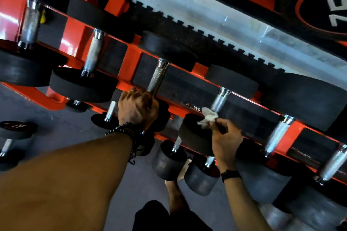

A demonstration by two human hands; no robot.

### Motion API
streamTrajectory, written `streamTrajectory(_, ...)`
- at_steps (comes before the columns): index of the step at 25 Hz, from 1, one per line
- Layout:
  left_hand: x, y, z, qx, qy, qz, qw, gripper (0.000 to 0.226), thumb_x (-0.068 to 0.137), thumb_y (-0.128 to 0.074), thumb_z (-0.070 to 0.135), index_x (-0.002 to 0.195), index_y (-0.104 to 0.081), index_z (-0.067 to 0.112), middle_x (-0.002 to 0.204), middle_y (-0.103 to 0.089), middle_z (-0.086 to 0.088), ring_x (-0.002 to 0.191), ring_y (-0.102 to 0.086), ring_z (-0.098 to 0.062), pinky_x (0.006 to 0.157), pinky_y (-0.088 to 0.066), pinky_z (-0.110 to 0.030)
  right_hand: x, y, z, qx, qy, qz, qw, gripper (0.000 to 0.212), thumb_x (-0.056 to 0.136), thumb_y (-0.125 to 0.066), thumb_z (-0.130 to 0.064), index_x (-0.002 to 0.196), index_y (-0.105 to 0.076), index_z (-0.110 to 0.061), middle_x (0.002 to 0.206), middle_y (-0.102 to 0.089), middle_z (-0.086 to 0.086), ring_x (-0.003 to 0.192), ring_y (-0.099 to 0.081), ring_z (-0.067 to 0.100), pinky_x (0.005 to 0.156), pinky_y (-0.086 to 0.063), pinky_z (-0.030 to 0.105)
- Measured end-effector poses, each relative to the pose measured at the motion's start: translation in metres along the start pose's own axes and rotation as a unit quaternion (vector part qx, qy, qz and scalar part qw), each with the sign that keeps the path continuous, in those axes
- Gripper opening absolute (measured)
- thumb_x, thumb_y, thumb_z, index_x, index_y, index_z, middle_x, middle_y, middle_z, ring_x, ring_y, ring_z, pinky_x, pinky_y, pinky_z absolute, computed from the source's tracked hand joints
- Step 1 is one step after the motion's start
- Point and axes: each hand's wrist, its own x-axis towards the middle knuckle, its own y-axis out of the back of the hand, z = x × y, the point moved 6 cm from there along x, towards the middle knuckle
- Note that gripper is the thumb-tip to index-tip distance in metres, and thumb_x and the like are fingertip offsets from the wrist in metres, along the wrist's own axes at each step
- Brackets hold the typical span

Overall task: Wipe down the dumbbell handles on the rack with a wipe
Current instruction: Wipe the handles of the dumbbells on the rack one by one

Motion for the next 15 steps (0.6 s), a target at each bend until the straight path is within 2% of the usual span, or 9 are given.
streamTrajectory(1, 0.0, 0.001, 0.0, 0.0, -0.002, 0.0, 1.0, 0.03, 0.077, -0.046, 0.031, 0.06, -0.058, 0.011, 0.064, -0.06, -0.008, 0.065, -0.057, -0.034, 0.068, -0.046, -0.04, 0.006, 0.0, -0.003, 0.016, -0.007, 0.019, 1.0, 0.009, 0.083, -0.074, -0.006, 0.091, -0.072, -0.01, 0.083, -0.071, -0.002, 0.073, -0.067, 0.005, 0.073, -0.058, 0.031)
streamTrajectory(3, 0.0, 0.002, 0.001, 0.0, -0.007, 0.004, 1.0, 0.028, 0.077, -0.048, 0.03, 0.059, -0.058, 0.011, 0.063, -0.06, -0.008, 0.065, -0.057, -0.034, 0.067, -0.046, -0.04, 0.033, 0.001, -0.016, 0.062, -0.003, 0.096, 0.993, 0.01, 0.084, -0.071, -0.001, 0.093, -0.073, -0.005, 0.081, -0.071, 0.001, 0.068, -0.065, -0.002, 0.067, -0.054, 0.016)
streamTrajectory(5, 0.001, 0.001, 0.001, 0.0, -0.008, 0.013, 1.0, 0.027, 0.077, -0.05, 0.029, 0.06, -0.058, 0.011, 0.063, -0.06, -0.009, 0.064, -0.057, -0.034, 0.066, -0.045, -0.039, 0.043, 0.002, -0.026, 0.045, 0.023, 0.14, 0.989, 0.011, 0.083, -0.07, 0.0, 0.092, -0.073, -0.003, 0.08, -0.071, 0.004, 0.07, -0.064, 0.0, 0.067, -0.047, 0.006)
streamTrajectory(8, -0.002, -0.001, 0.0, -0.003, -0.001, 0.006, 1.0, 0.029, 0.079, -0.047, 0.031, 0.062, -0.061, 0.011, 0.065, -0.062, -0.01, 0.067, -0.057, -0.035, 0.068, -0.046, -0.041, 0.004, 0.006, -0.012, -0.058, 0.003, 0.088, 0.994, 0.015, 0.079, -0.067, 0.006, 0.09, -0.076, -0.001, 0.083, -0.074, 0.01, 0.074, -0.065, 0.01, 0.067, -0.038, 0.0)
streamTrajectory(10, -0.001, -0.001, -0.001, -0.002, 0.003, -0.001, 1.0, 0.032, 0.08, -0.046, 0.033, 0.063, -0.062, 0.011, 0.066, -0.062, -0.01, 0.068, -0.058, -0.035, 0.069, -0.047, -0.041, 0.004, 0.006, -0.011, -0.07, -0.002, 0.042, 0.997, 0.014, 0.076, -0.069, 0.004, 0.085, -0.077, -0.003, 0.077, -0.074, 0.01, 0.069, -0.067, 0.017, 0.064, -0.039, 0.002)
streamTrajectory(13, 0.001, -0.001, -0.001, 0.001, 0.002, 0.002, 1.0, 0.031, 0.08, -0.046, 0.033, 0.063, -0.061, 0.011, 0.066, -0.062, -0.01, 0.068, -0.058, -0.035, 0.069, -0.047, -0.041, 0.062, -0.001, -0.02, 0.033, -0.019, 0.084, 0.996, 0.013, 0.069, -0.069, 0.003, 0.076, -0.076, -0.005, 0.066, -0.068, 0.002, 0.059, -0.059, 0.008, 0.056, -0.048, 0.02)
streamTrajectory(15, 0.001, -0.001, 0.0, 0.004, -0.004, 0.005, 1.0, 0.032, 0.08, -0.046, 0.033, 0.063, -0.061, 0.011, 0.066, -0.062, -0.009, 0.068, -0.058, -0.035, 0.07, -0.047, -0.041, 0.067, -0.003, -0.022, 0.026, -0.015, 0.096, 0.995, 0.02, 0.068, -0.066, 0.01, 0.071, -0.073, -0.009, 0.063, -0.064, -0.003, 0.056, -0.055, 0.0, 0.054, -0.047, 0.015)
